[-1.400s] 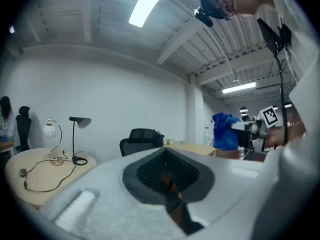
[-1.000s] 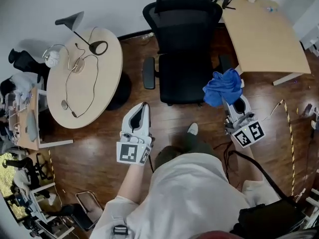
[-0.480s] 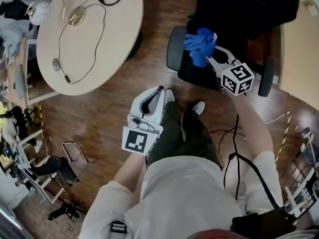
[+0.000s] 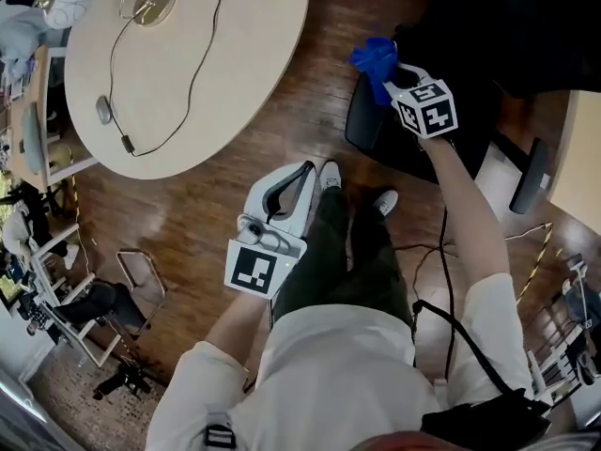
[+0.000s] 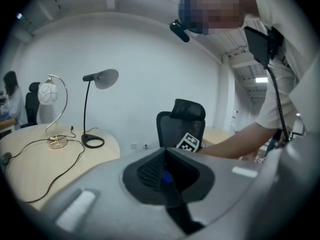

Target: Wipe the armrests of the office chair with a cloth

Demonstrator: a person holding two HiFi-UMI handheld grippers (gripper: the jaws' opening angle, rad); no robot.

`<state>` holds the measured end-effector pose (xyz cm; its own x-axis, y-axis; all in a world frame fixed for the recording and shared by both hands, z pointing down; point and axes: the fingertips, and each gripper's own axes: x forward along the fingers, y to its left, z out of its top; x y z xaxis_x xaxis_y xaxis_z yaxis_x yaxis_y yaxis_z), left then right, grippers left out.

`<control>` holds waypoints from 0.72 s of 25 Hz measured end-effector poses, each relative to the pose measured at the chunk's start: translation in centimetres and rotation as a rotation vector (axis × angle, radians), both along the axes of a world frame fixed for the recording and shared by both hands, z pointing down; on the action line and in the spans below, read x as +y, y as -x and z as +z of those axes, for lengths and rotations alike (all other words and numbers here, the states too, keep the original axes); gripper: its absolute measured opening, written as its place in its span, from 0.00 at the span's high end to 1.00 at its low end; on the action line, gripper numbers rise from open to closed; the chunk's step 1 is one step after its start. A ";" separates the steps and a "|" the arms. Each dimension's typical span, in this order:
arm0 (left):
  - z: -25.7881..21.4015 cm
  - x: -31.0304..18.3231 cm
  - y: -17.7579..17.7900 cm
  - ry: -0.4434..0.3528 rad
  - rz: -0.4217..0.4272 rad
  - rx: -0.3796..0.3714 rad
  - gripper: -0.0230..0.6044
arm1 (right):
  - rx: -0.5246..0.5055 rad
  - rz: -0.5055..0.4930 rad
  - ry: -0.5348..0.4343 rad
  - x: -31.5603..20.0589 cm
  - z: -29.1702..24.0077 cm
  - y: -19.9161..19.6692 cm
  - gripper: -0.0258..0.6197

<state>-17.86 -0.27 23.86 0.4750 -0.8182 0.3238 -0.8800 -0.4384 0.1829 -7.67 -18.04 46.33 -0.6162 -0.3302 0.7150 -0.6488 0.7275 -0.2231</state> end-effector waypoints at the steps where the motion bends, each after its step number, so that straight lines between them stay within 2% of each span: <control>1: -0.2 -0.5 -0.2 -0.008 -0.004 0.007 0.98 | -0.011 -0.019 0.023 2.0 -0.2 0.3 0.85; 6: -0.6 -1.5 -2.0 -0.027 0.016 0.014 0.98 | -0.010 -0.248 0.082 17.2 -1.0 3.4 0.85; 8: -0.2 -1.4 -2.3 -0.023 0.031 0.007 0.98 | -0.003 -0.303 0.076 21.0 -0.9 4.3 0.85; 9: -0.1 -1.4 -2.6 -0.024 0.037 0.006 0.98 | -0.010 -0.299 0.066 21.8 -1.2 4.4 0.85; 10: -0.2 -1.6 -3.1 -0.030 0.046 0.007 0.98 | -0.034 -0.252 0.061 21.8 -1.6 3.9 0.85; 13: -1.1 -2.2 -5.8 -0.067 0.100 0.004 0.98 | -0.149 0.047 0.046 19.2 -3.6 -1.8 0.85; 15: -1.8 -2.0 -9.1 -0.083 0.135 0.001 0.98 | -0.202 0.224 0.009 17.2 -5.8 -9.4 0.85; 18: -2.5 -1.3 -15.1 -0.089 0.183 0.033 0.98 | -0.170 0.463 -0.068 14.7 -8.2 -25.4 0.85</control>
<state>-2.71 -1.57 21.35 0.6275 -0.7418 0.2365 -0.7783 -0.6063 0.1635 17.70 -3.30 38.12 -0.4998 -0.6393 0.5844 -0.8658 0.3879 -0.3162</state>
